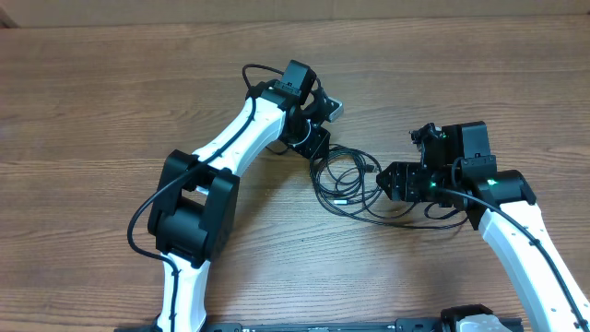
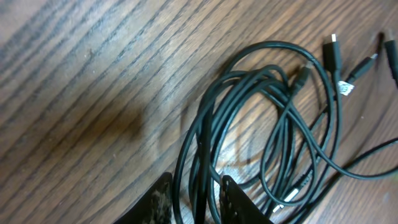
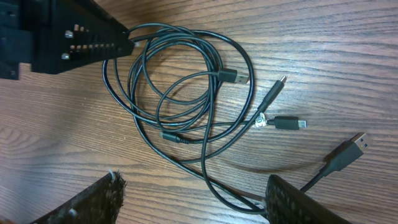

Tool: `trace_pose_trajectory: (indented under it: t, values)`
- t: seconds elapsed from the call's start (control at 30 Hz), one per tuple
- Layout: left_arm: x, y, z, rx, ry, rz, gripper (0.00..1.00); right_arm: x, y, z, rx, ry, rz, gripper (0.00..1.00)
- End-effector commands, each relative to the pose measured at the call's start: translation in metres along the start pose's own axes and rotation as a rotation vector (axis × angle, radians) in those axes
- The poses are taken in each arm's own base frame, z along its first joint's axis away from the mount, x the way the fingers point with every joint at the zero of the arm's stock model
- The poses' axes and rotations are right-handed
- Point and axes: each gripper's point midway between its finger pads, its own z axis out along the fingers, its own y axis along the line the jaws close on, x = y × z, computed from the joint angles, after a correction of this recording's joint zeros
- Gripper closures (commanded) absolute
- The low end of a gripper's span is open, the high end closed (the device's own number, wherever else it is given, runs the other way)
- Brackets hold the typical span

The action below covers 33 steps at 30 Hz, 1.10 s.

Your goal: Untangle cables

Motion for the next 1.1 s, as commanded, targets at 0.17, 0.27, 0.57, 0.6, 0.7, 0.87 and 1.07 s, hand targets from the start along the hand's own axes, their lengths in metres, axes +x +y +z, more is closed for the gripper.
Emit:
trace_pose_trajectory:
  t: [0.17, 0.27, 0.57, 0.6, 0.7, 0.87, 1.07]
  values:
    - [-0.003, -0.013, 0.015, 0.015, 0.009, 0.012, 0.72, -0.007, 0.005, -0.006, -0.017, -0.028, -0.017, 0.29]
    - [-0.004, -0.015, 0.017, 0.006, 0.007, 0.023, 0.73, -0.008, 0.005, -0.006, -0.018, -0.028, -0.017, 0.29]
    - [-0.003, -0.006, 0.018, -0.063, 0.015, 0.020, 0.75, -0.008, 0.005, -0.006, -0.018, -0.028, -0.017, 0.29]
    - [-0.003, -0.006, 0.018, -0.063, 0.015, 0.021, 0.75, -0.008, 0.005, -0.006, -0.018, -0.028, -0.017, 0.29]
    - [-0.003, -0.007, 0.018, -0.063, 0.014, 0.023, 0.75, -0.007, 0.005, -0.006, -0.017, -0.028, -0.017, 0.29]
    - [-0.007, -0.007, 0.019, -0.063, 0.001, 0.030, 0.73, -0.007, 0.005, -0.006, -0.017, -0.028, -0.017, 0.29]
    - [-0.008, -0.007, 0.022, -0.064, -0.009, 0.027, 0.73, -0.007, 0.005, -0.006, -0.017, -0.027, -0.017, 0.29]
